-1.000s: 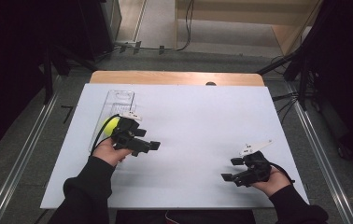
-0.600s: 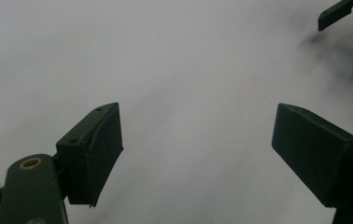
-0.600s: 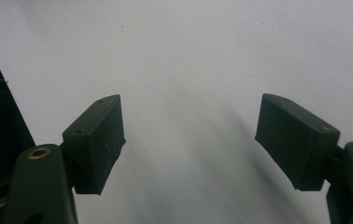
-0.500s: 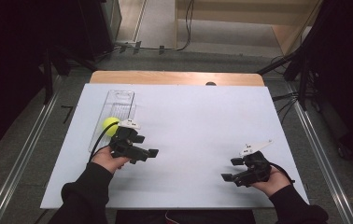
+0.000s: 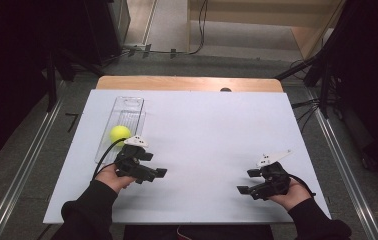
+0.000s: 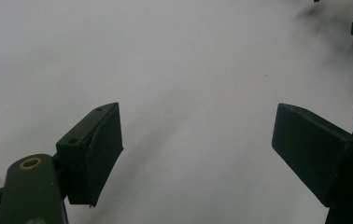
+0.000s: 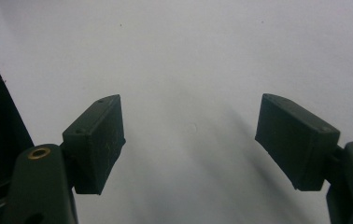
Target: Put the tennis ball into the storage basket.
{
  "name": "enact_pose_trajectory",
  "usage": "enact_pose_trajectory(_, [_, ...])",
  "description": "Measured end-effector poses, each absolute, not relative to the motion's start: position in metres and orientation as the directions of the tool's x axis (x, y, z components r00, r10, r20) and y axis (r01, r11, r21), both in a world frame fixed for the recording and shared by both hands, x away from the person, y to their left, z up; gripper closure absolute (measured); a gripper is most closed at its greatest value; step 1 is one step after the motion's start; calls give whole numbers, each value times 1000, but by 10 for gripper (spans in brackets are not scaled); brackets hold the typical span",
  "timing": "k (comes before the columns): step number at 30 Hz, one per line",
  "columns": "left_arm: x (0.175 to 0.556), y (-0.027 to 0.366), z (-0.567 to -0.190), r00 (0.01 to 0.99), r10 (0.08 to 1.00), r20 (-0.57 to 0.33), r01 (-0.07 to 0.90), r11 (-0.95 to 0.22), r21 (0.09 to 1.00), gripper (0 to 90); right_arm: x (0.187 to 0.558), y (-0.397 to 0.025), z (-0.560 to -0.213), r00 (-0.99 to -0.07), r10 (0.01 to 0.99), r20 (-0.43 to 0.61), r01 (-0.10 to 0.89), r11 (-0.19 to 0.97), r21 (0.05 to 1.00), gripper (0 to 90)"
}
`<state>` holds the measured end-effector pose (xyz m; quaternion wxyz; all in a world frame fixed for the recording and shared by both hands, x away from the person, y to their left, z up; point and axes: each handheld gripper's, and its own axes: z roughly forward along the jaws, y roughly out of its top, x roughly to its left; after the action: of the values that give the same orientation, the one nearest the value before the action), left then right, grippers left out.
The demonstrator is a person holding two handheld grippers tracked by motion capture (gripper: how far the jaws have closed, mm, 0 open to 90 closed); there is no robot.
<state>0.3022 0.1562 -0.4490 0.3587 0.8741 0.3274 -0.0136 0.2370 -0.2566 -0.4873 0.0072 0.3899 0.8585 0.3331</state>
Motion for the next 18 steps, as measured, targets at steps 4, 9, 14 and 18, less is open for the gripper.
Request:
enact_pose_trajectory(4, [298,159,-450,789,561,-251,575,-531,622,169,237,-257,-487,-696,673,248,664,474,578,217])
enact_pose_trajectory(9, [294,162,-451,788,563,-250,577,-534,618,169,237,-257,-487,-696,674,247,665,474,578,216])
enact_pose_trajectory(14, [291,165,-454,785,562,-259,583,-532,613,169,237,-257,-487,-696,674,246,664,475,578,217])
enact_pose_trajectory(18, [289,166,-456,790,556,-259,581,-541,608,169,237,-257,-487,-695,676,246,665,475,576,216])
